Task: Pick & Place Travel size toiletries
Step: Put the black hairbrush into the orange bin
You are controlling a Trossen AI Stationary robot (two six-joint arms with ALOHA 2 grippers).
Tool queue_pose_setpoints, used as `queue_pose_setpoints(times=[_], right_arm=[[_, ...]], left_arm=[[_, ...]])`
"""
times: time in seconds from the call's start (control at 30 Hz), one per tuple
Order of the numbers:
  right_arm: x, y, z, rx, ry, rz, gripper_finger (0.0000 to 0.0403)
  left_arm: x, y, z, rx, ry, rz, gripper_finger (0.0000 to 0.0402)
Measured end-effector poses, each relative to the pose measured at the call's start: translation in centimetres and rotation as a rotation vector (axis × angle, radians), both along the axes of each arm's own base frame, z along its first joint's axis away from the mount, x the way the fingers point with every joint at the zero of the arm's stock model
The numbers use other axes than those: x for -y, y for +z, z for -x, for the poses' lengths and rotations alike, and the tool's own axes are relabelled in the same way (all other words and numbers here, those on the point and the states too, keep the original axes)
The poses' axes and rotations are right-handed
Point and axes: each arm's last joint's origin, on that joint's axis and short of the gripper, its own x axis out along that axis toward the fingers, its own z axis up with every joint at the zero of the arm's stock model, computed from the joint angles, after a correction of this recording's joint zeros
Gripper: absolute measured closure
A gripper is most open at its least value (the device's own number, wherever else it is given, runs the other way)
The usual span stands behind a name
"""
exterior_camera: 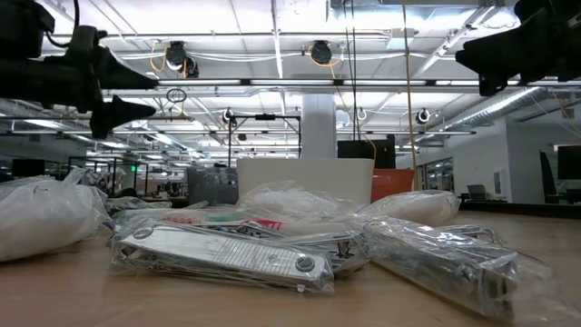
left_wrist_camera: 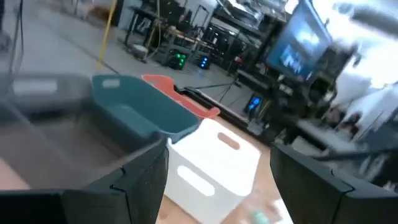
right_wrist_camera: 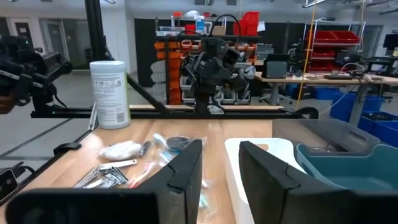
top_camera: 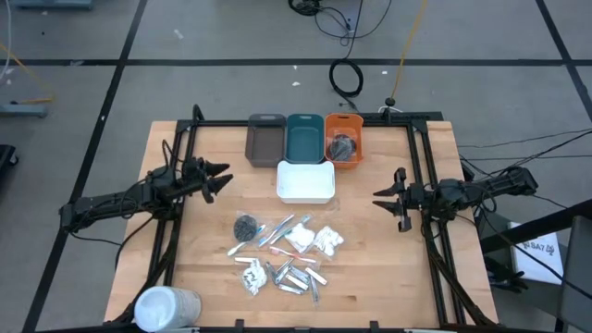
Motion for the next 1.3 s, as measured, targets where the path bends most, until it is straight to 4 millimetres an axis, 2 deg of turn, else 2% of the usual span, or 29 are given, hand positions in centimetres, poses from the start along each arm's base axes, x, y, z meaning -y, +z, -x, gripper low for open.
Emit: queue_pose_setpoints(times=[0.13,0.27,0.4,0.53,0.67,0.77,0.9,1.1,1.3], right_arm=[[0.0,0.0,0.0,-0.001,0.000,0.003,0.0307],[0.0,-0.1,0.0,-0.007,-0.001,0.016,0.0307],[0.0,-0.1,0.0,-0.007,-0.002,0.030,0.0307],[0.0,-0.1,0.0,-0.008,-0.002,0.031,0.0307],[0.0,-0.1,0.0,-0.008,-0.002,0.044,0.0307],[0.0,-0.1,0.0,-0.008,-0.004,0.056,0.0307],[0.0,-0.6,-0.1,-0.023,-0.003,0.059,0.0307],[0.0,-1.3,-0.2,-0.042,-0.002,0.063,0.0307],[0.0,-1.3,-0.2,-0.041,-0.002,0.063,0.0307]], left_arm=[[0.7,0.2,-0.3,0.021,-0.217,0.085,0.0131],[1.2,1.7,-1.0,0.004,-0.256,0.153,0.0146],[2.0,3.8,-2.9,-0.194,-0.246,0.191,0.0161],[3.2,6.2,-6.0,-0.452,-0.251,0.224,0.0161],[4.6,6.8,-9.4,-0.735,-0.272,0.246,0.0161],[5.7,6.2,-11.5,-0.914,-0.256,0.294,0.0161],[6.8,3.7,-13.7,-1.087,-0.197,0.421,0.0160],[7.1,-0.2,-15.1,-1.223,-0.050,0.677,0.0160],[7.1,-2.5,-15.9,-1.281,0.055,0.785,0.0160]])
